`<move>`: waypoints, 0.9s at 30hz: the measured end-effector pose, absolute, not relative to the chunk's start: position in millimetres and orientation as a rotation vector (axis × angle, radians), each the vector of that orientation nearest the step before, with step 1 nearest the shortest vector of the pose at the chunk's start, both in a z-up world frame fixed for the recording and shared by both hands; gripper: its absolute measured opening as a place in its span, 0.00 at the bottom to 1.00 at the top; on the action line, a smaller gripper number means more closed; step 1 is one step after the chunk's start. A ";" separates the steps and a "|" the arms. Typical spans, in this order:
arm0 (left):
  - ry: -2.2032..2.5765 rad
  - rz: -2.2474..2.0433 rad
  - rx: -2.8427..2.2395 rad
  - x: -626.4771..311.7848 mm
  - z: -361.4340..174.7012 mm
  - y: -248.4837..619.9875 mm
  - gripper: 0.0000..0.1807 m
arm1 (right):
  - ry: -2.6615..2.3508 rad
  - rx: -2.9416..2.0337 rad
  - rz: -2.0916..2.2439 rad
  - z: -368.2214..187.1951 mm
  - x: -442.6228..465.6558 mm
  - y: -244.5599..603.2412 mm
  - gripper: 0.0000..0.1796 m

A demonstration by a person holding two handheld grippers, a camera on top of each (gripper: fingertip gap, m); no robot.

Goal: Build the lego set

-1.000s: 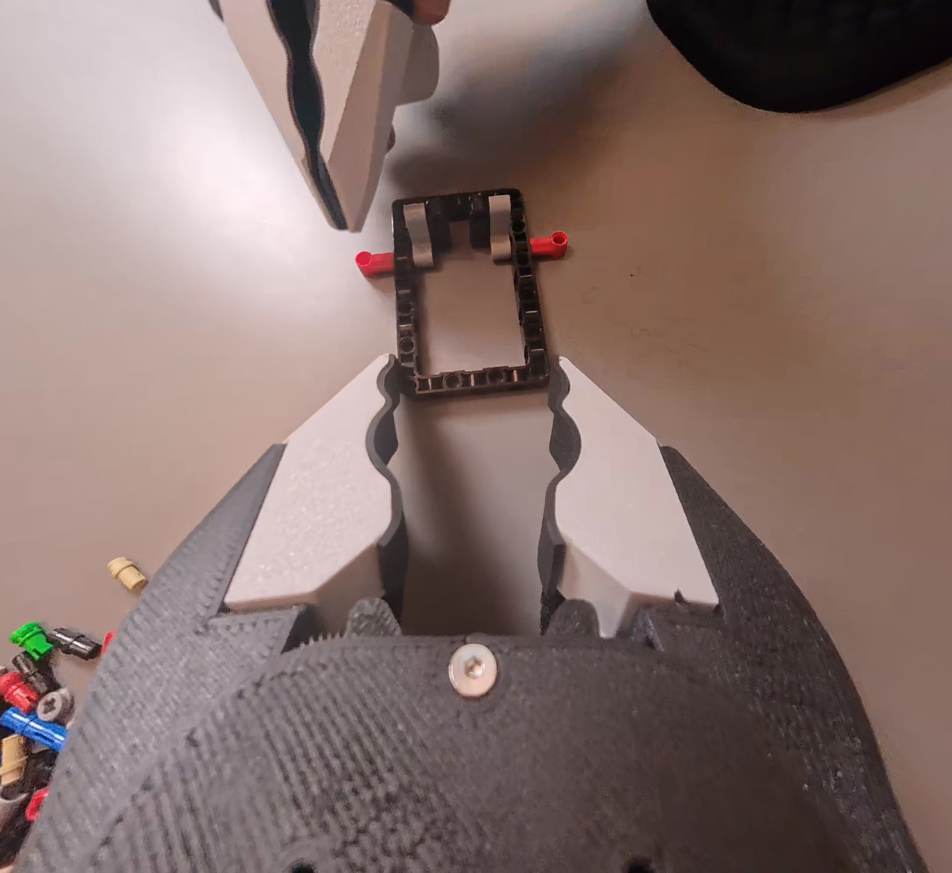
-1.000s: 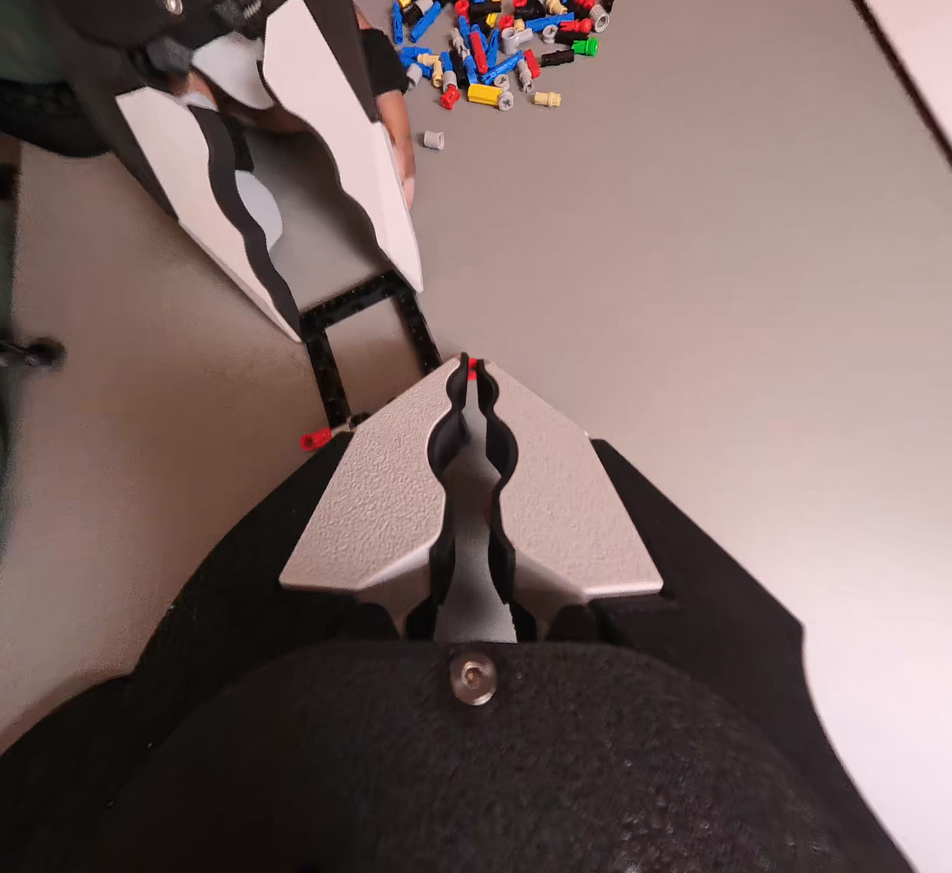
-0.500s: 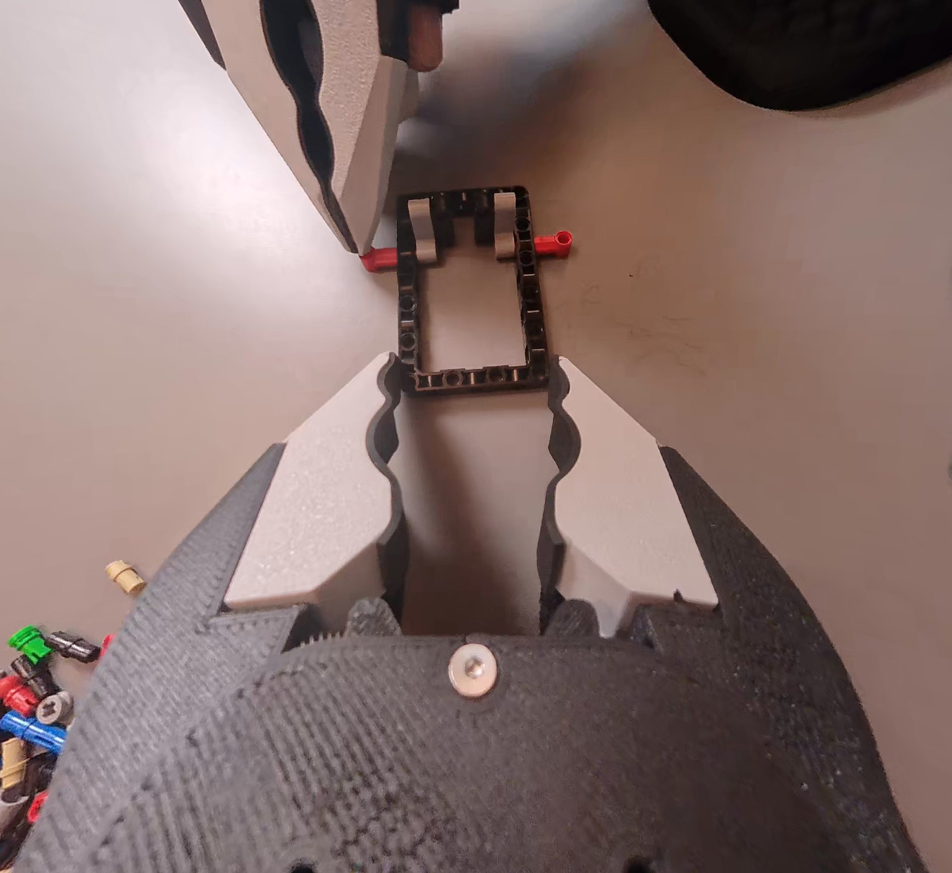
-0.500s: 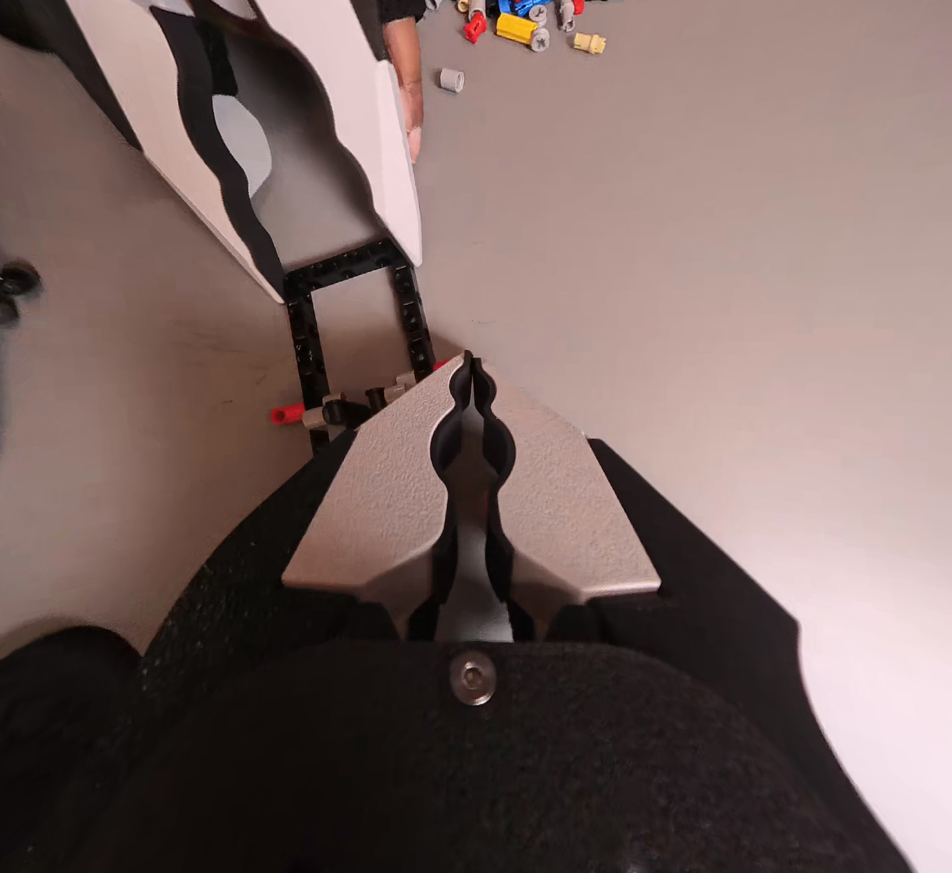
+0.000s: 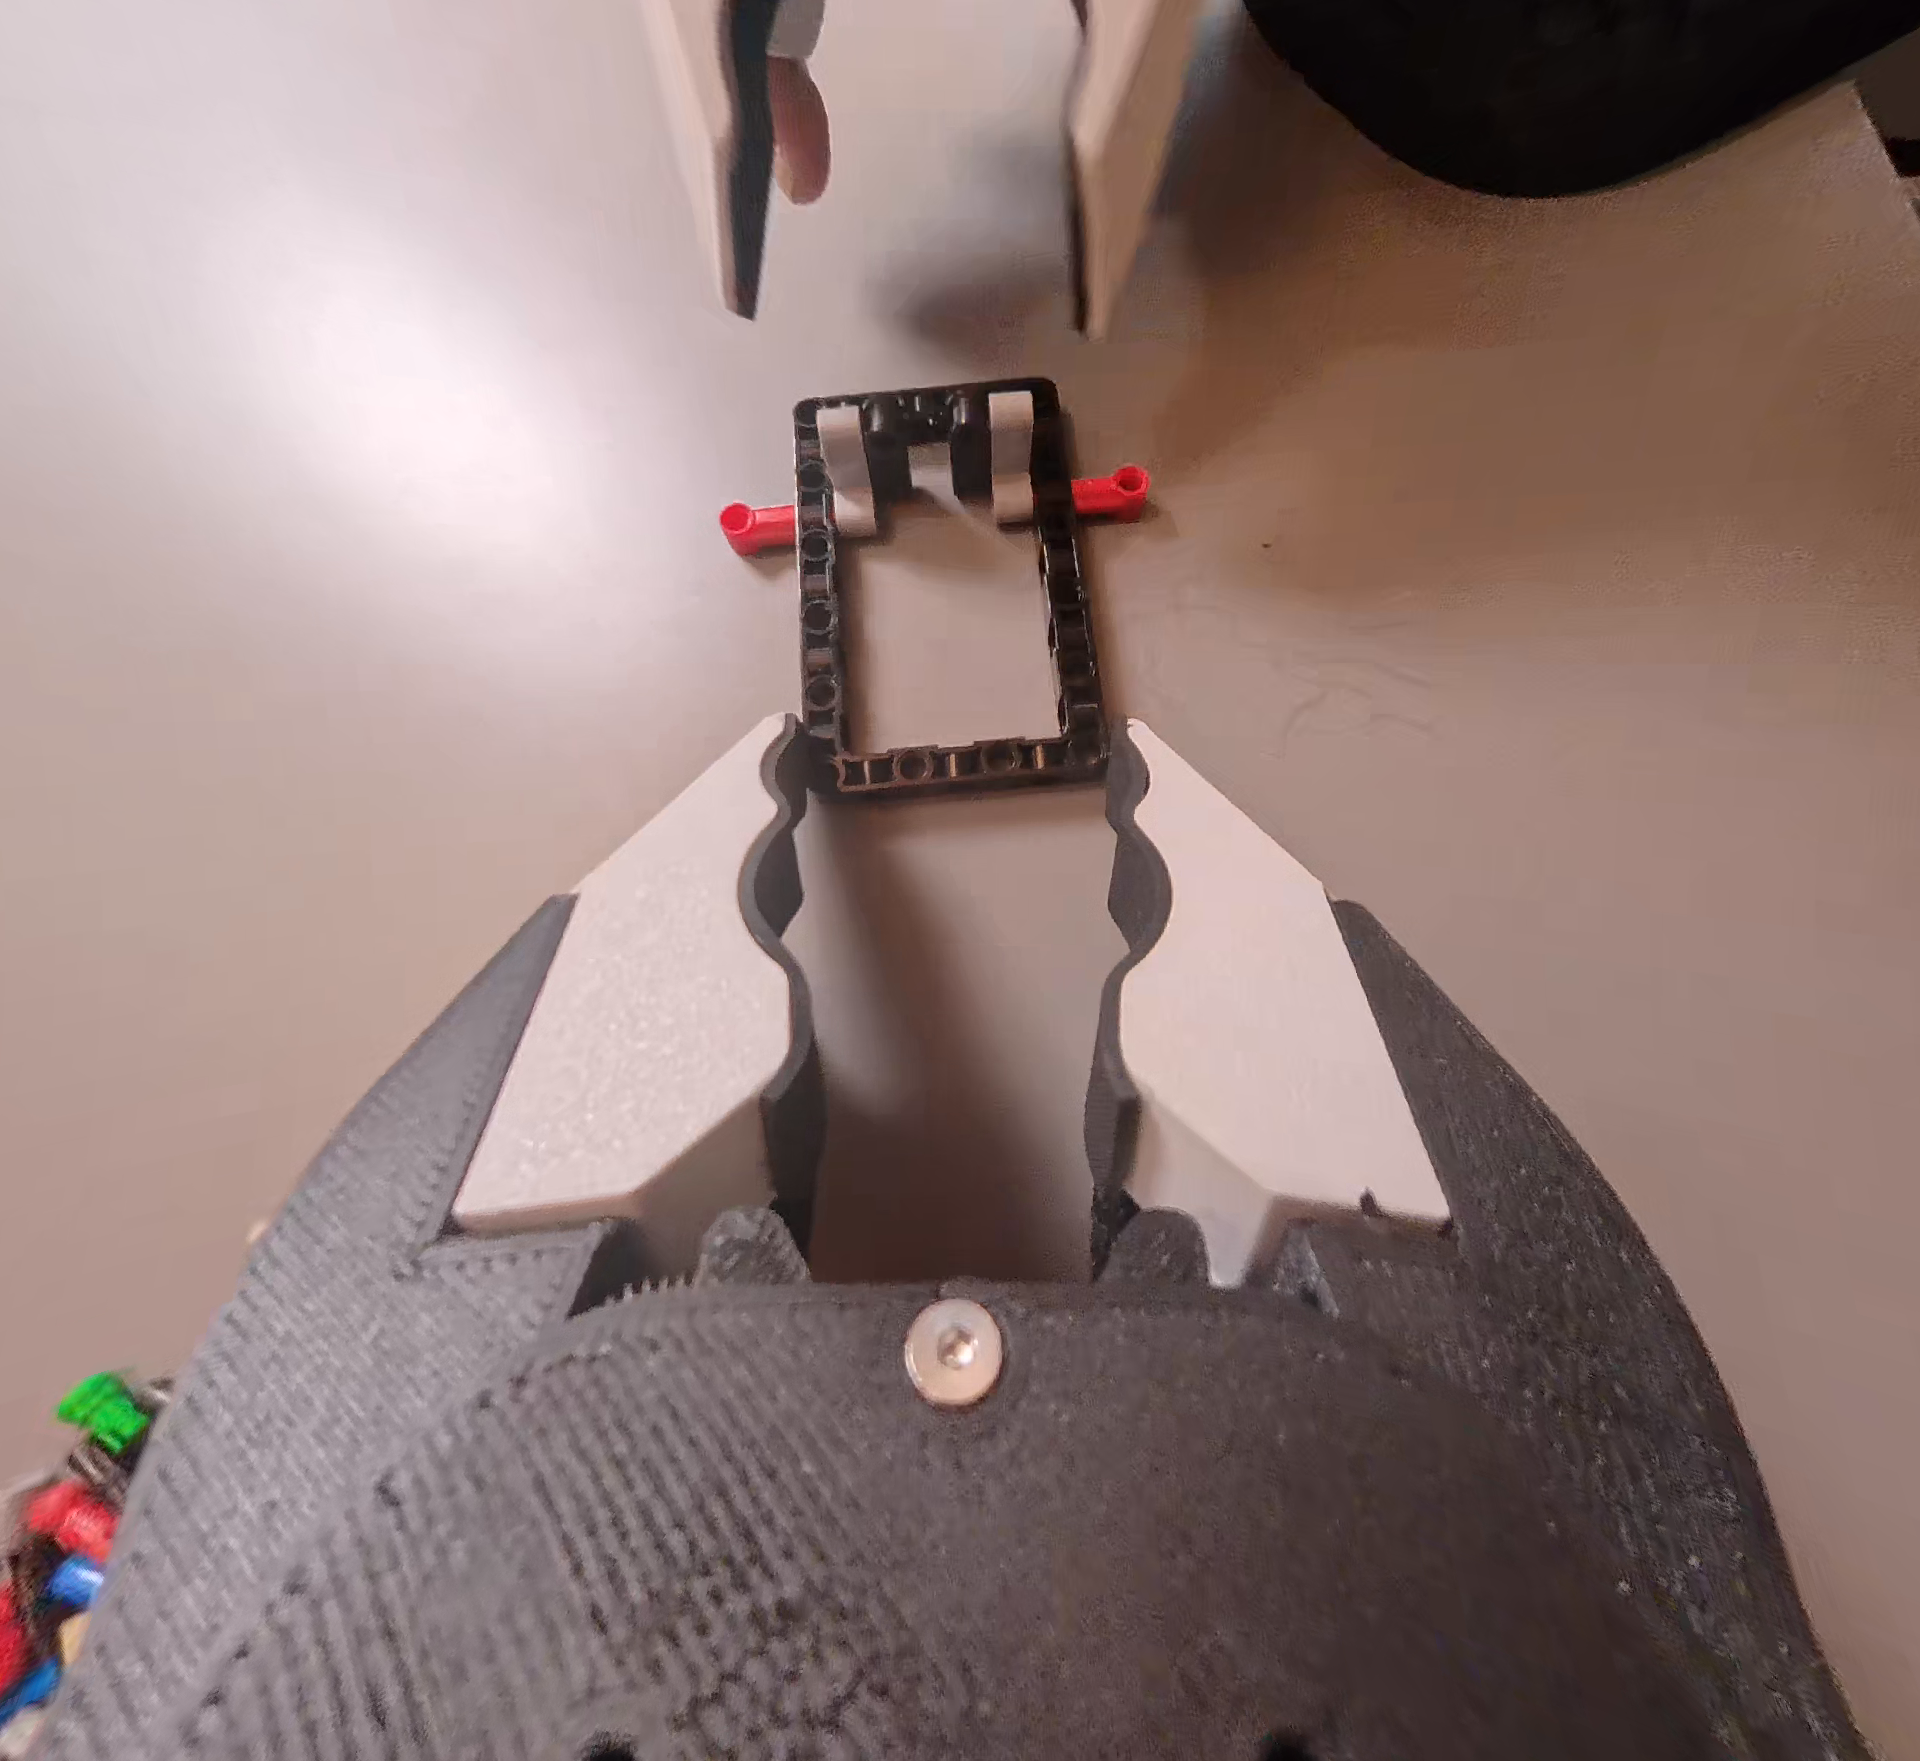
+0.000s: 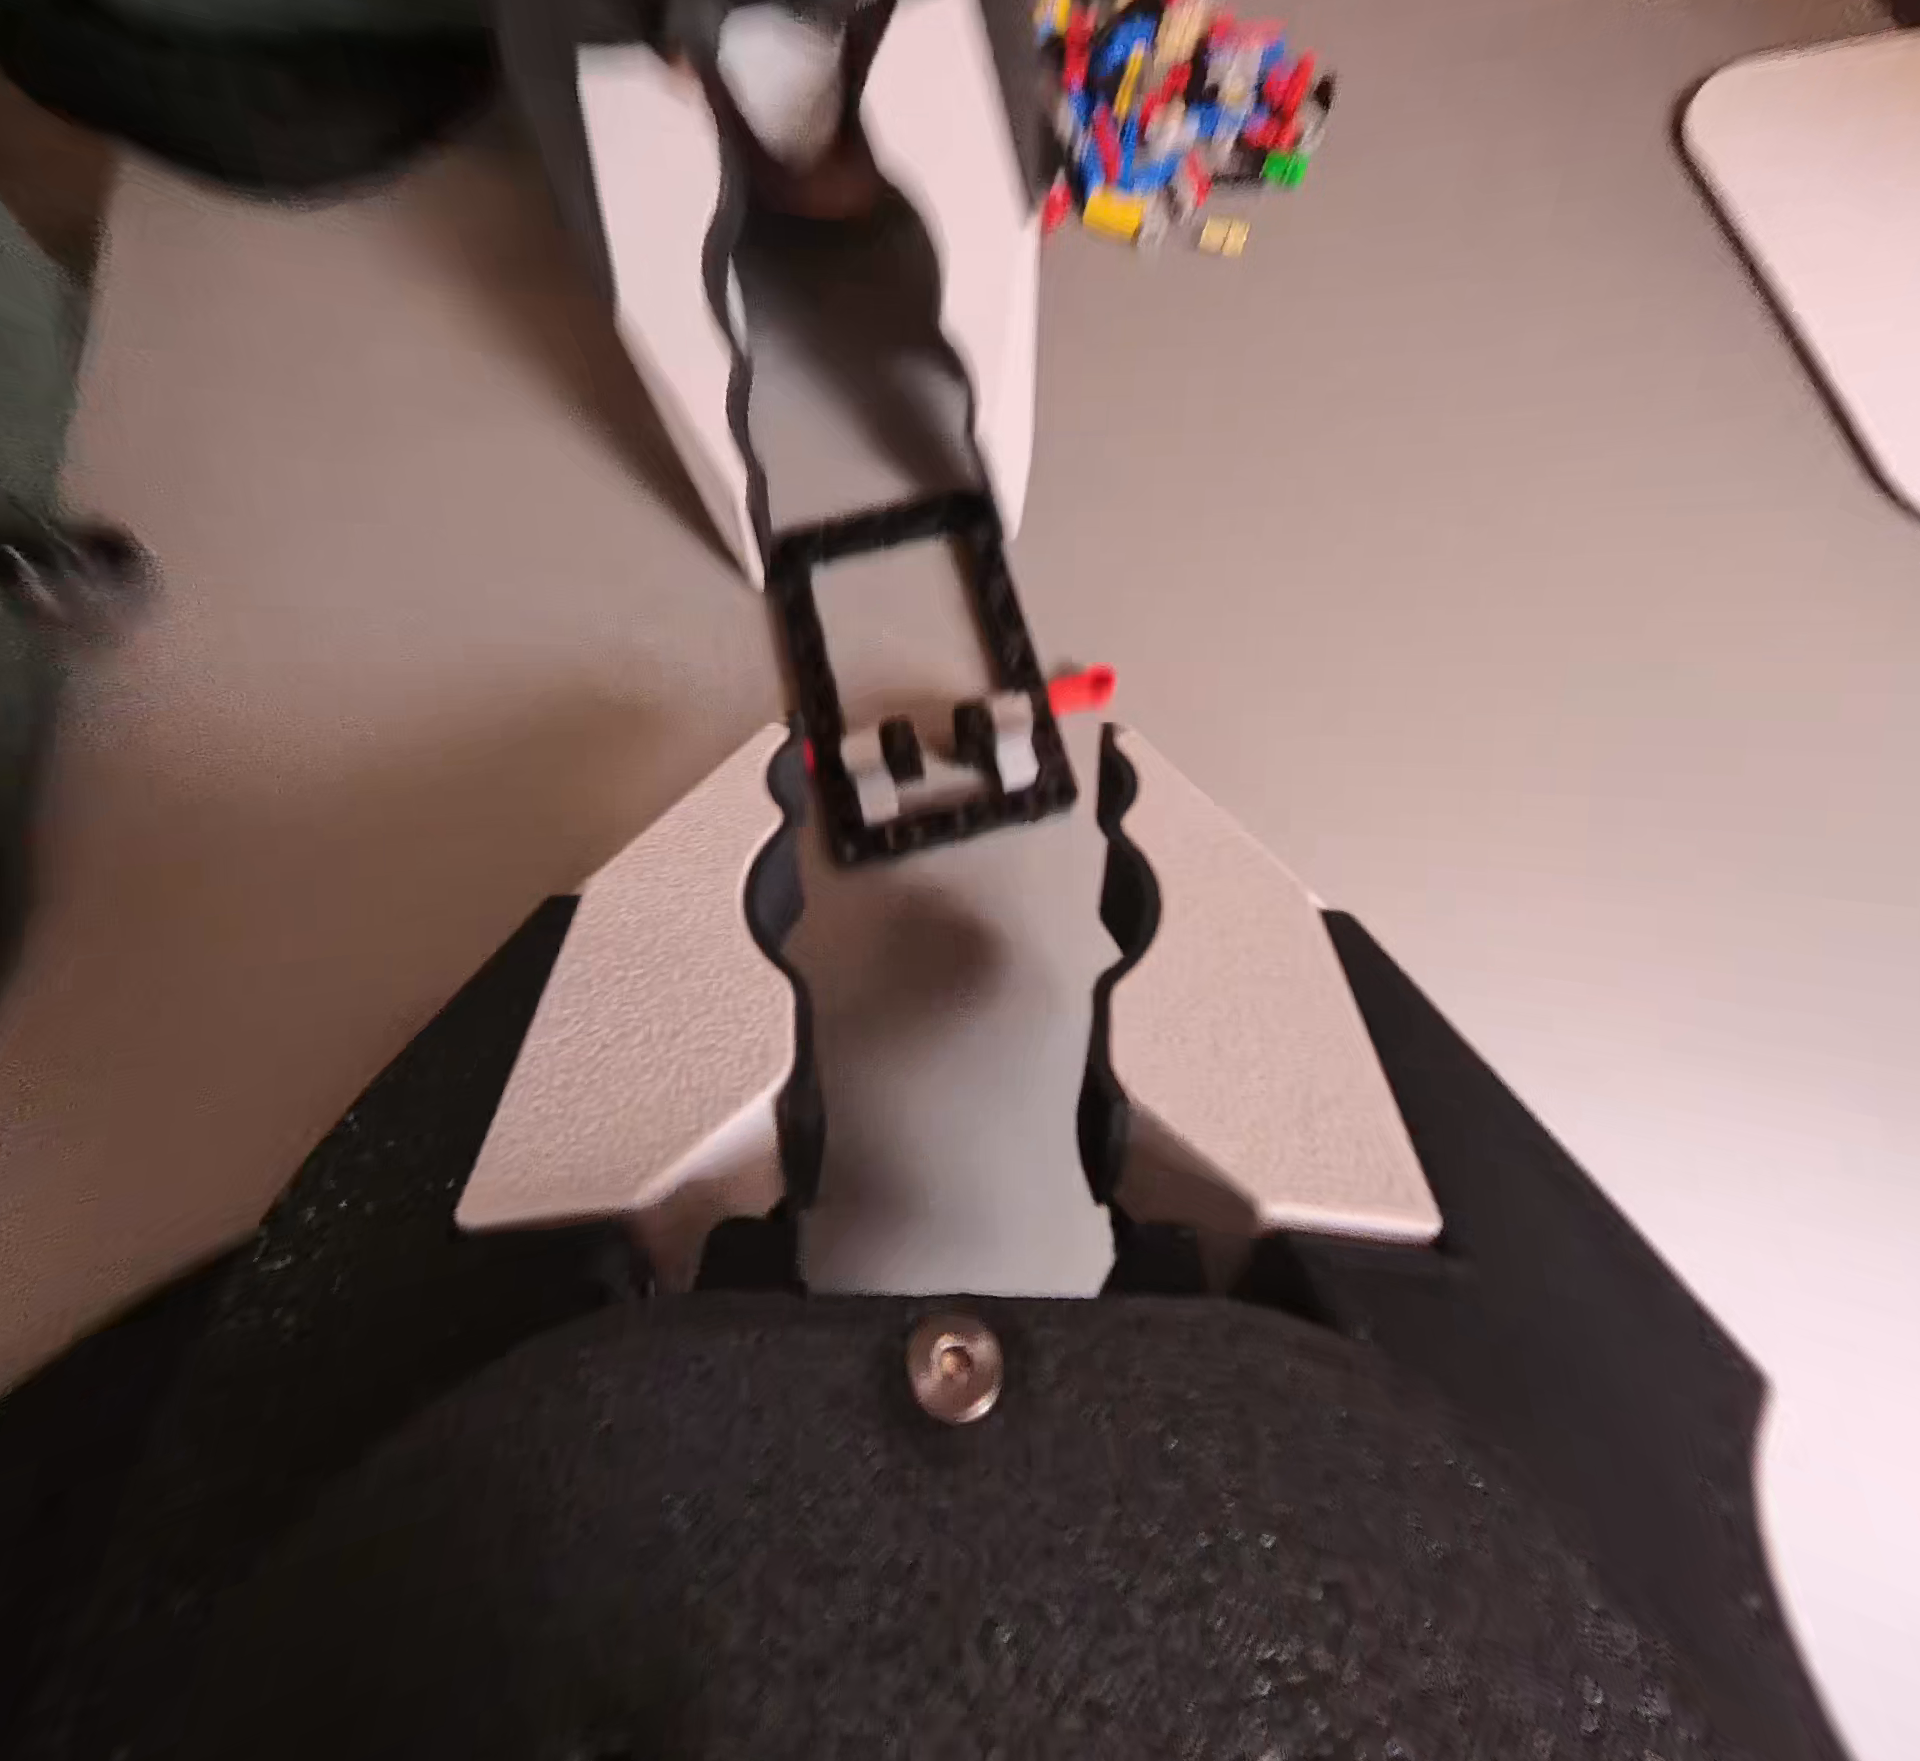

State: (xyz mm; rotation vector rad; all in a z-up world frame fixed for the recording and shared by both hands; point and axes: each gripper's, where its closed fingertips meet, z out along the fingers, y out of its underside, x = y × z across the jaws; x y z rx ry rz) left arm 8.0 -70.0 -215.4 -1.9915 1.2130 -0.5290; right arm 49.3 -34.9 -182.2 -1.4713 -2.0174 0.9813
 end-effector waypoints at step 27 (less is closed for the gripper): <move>0.287 -0.231 -1.651 -109.4 -78.3 -5.0 0.43 | -1.373 -1.335 0.862 -87.8 44.5 74.0 0.32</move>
